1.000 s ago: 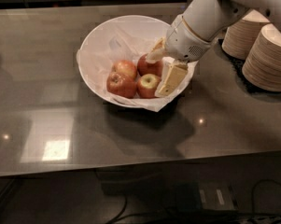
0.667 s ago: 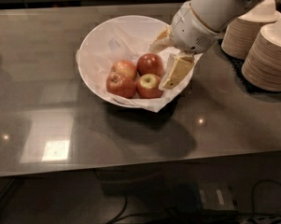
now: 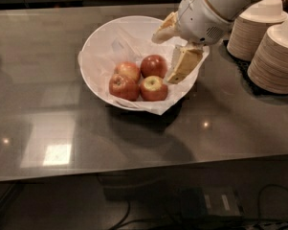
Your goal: Pick apple from white bowl
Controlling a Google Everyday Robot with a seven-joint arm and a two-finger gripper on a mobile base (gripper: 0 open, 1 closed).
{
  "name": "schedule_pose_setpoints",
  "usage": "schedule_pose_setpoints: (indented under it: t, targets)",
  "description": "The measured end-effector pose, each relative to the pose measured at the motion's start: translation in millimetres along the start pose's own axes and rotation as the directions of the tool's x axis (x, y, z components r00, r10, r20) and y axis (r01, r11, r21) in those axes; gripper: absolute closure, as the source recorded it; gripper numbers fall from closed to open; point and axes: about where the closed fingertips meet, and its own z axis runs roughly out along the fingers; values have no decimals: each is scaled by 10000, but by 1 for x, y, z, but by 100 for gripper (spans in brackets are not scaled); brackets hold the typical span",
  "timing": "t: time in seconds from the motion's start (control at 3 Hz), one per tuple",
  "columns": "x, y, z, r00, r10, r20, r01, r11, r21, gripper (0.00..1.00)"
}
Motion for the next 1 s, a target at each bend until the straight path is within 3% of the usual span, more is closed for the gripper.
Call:
schedule_pose_setpoints:
  t: [0.33,1.0]
  targets:
    - [-1,-2,11,10000,-48,76,50,9998,-202,41]
    - [8,-5,31,9998,184,63,-180,9981,-591,42]
